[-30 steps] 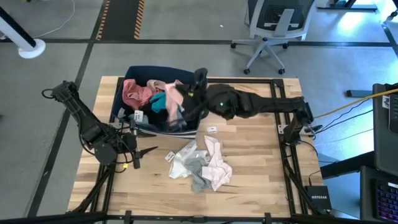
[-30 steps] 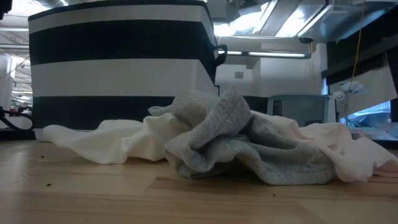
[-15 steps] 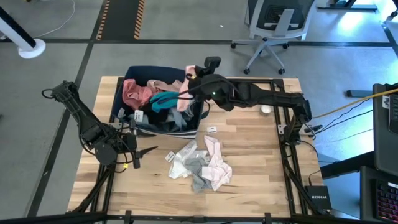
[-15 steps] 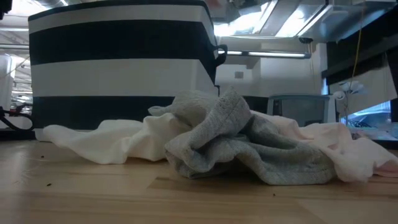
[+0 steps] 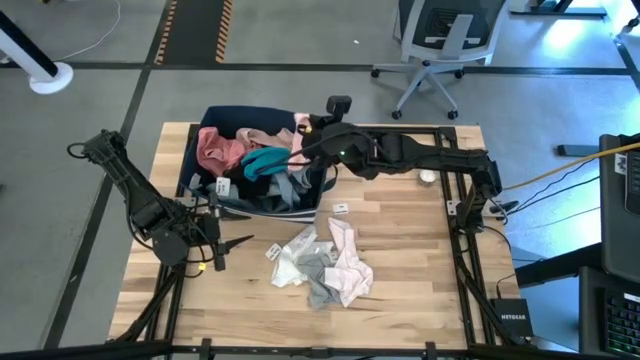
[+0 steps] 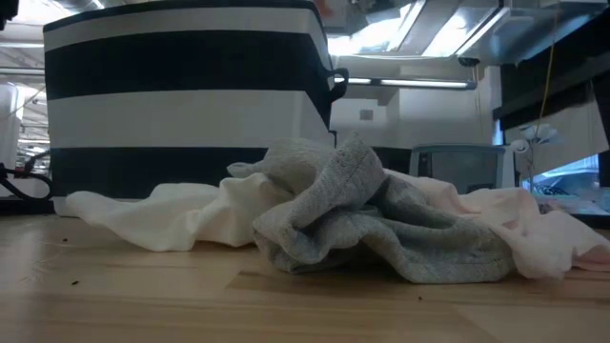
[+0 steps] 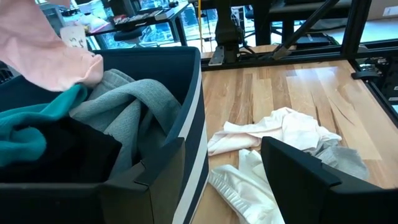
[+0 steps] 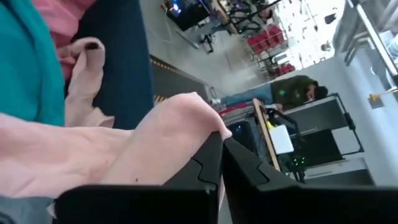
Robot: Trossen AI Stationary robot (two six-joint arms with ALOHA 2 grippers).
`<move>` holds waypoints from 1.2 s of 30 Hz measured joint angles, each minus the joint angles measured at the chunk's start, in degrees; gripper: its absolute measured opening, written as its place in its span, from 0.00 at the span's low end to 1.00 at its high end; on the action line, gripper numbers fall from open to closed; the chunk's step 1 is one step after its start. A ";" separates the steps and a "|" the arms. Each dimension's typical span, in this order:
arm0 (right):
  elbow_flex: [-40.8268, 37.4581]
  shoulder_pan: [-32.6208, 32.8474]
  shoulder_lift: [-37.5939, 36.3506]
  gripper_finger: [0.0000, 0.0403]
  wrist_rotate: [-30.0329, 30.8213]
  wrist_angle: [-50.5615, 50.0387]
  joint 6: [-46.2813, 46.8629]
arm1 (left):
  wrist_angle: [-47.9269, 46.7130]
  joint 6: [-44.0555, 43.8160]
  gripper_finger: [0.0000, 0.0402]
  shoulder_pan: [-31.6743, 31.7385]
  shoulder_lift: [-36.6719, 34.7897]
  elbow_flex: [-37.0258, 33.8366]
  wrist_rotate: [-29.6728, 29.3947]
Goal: Sort clothes
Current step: Put the pink sock into the blue laundry organizer, then put the light pink shirt into the blue laundry organizer
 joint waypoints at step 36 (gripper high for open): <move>0.00 25.31 2.83 0.45 -21.35 -37.29 25.09 | 0.22 -0.70 0.52 0.00 0.00 -0.02 -0.02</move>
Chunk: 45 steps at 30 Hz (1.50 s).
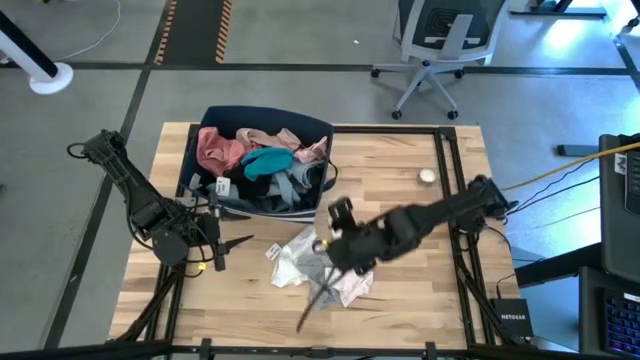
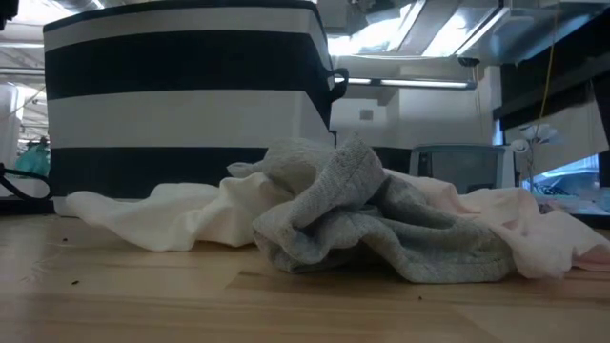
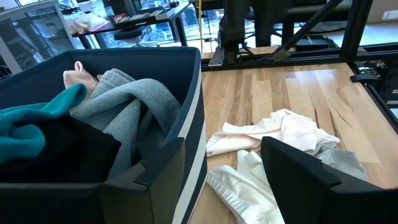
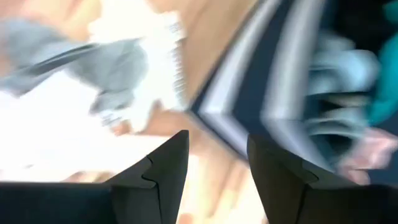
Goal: Sort clothes
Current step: Put the light pink shirt into the blue laundry organizer
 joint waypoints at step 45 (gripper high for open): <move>-22.05 6.82 18.54 0.45 -12.00 5.99 6.26 | -1.49 -2.29 0.52 0.00 1.22 0.00 1.74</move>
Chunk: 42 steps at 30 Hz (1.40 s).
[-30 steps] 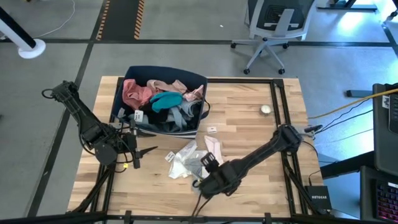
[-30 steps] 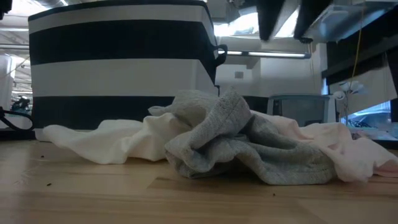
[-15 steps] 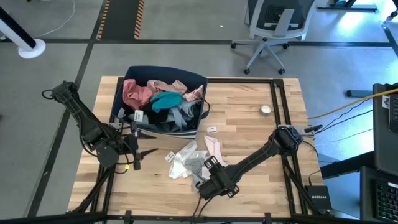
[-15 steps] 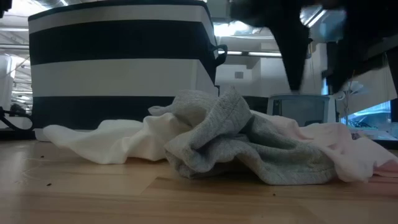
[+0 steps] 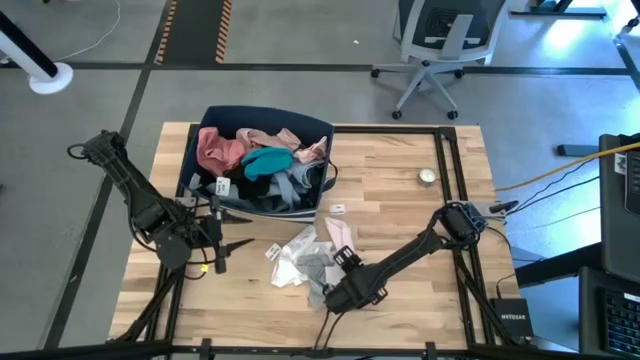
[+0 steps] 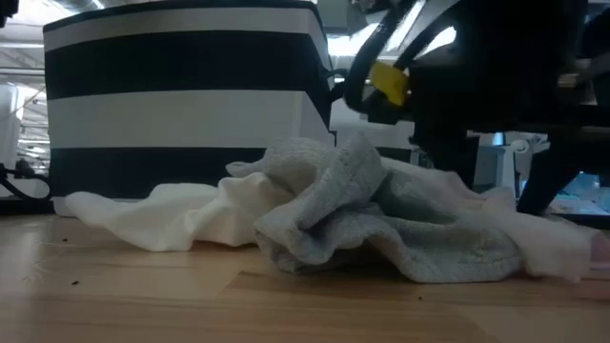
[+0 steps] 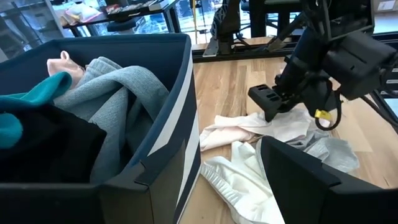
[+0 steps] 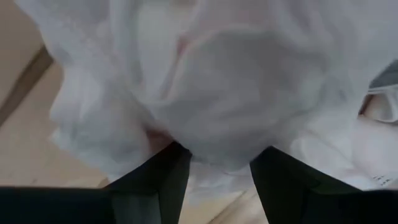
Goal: Sort clothes
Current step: Put the light pink shirt into the blue laundry organizer
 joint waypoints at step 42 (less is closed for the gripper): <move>39.89 -1.04 -4.32 0.05 23.29 -19.74 -4.23 | -0.10 0.66 0.52 0.01 -0.02 0.00 -0.72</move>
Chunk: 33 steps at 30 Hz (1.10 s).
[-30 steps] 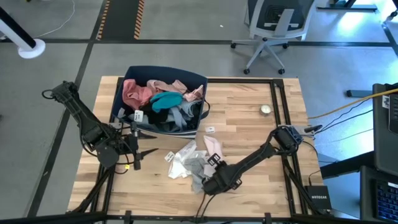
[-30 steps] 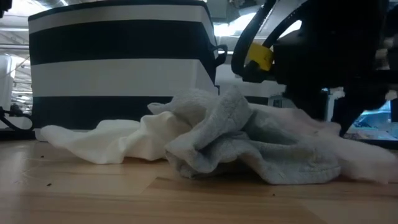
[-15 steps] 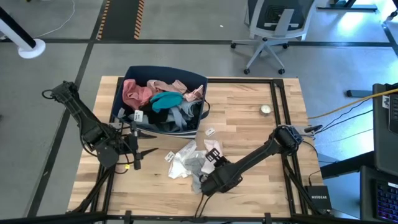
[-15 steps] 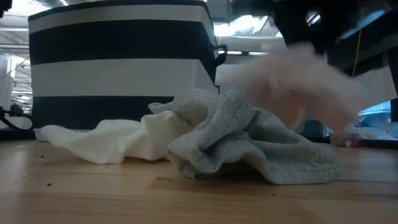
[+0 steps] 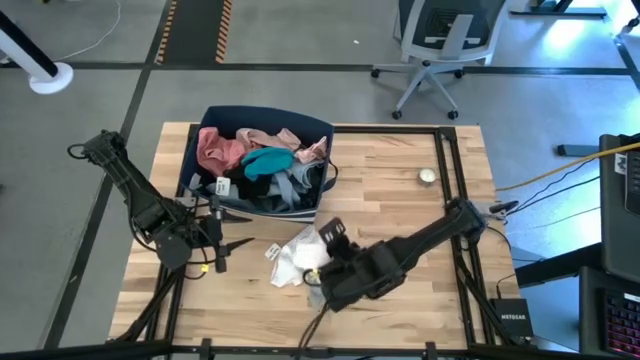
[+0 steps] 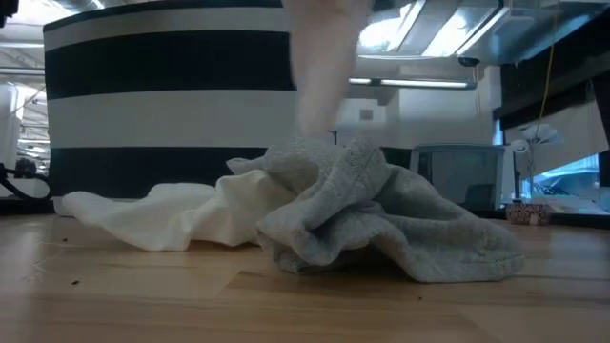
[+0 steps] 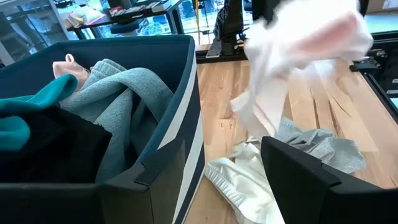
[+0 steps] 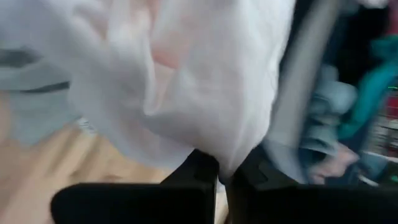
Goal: Sort clothes
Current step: Put the light pink shirt into the blue laundry organizer
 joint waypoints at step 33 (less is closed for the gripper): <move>-2.66 -24.87 -13.13 0.07 1.44 20.97 -17.96 | -0.05 0.35 0.52 0.16 -0.04 0.00 0.02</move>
